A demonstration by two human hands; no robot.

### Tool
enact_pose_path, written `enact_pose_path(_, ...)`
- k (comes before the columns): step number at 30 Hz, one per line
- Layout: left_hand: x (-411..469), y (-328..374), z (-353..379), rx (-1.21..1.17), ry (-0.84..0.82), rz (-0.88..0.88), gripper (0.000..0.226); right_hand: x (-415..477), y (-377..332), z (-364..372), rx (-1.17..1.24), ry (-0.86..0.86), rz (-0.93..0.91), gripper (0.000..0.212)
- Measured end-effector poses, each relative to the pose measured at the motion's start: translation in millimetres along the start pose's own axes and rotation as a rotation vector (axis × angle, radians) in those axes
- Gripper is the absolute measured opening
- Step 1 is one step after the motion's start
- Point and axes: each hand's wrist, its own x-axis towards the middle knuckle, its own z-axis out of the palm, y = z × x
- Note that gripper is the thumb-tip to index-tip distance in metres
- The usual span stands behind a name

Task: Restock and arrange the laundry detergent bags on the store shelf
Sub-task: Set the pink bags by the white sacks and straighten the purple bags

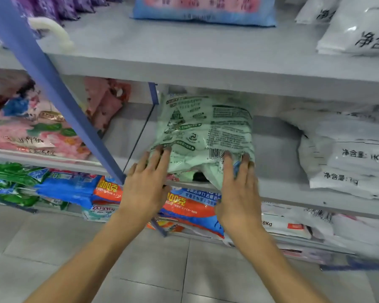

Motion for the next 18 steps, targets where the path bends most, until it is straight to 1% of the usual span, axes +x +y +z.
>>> enact_pose_path(3,1,-11,13,-0.004,0.096,0.0,0.095,3,12,25,-0.061,0.177,-0.072,0.12)
enact_pose_path(4,0,-15,18,-0.022,0.141,0.009,0.092,4,19,31,-0.053,0.206,-0.088,0.122)
enact_pose_path(6,-3,-21,28,-0.03,0.22,0.03,0.093,2,38,40,-0.052,0.225,-0.142,0.127)
enact_pose_path(8,-7,-25,39,-0.01,0.285,0.061,0.094,0,61,45,-0.035,0.279,-0.254,0.128)
enact_pose_path(10,-9,-28,47,0.0,0.308,0.069,0.094,0,79,46,0.0,0.318,-0.34,0.132)
enact_pose_path(13,-14,-33,48,-0.038,0.309,0.08,0.108,-6,87,44,0.066,0.298,-0.348,0.136)
enact_pose_path(15,-17,-37,42,-0.075,0.296,0.099,0.11,-11,88,42,0.069,0.278,-0.335,0.134)
enact_pose_path(17,-20,-39,33,-0.142,0.298,0.071,0.108,-15,85,34,0.031,0.18,-0.346,0.127)
enact_pose_path(18,-24,-38,26,-0.202,0.277,0.006,0.105,-17,81,24,-0.023,0.096,-0.334,0.12)
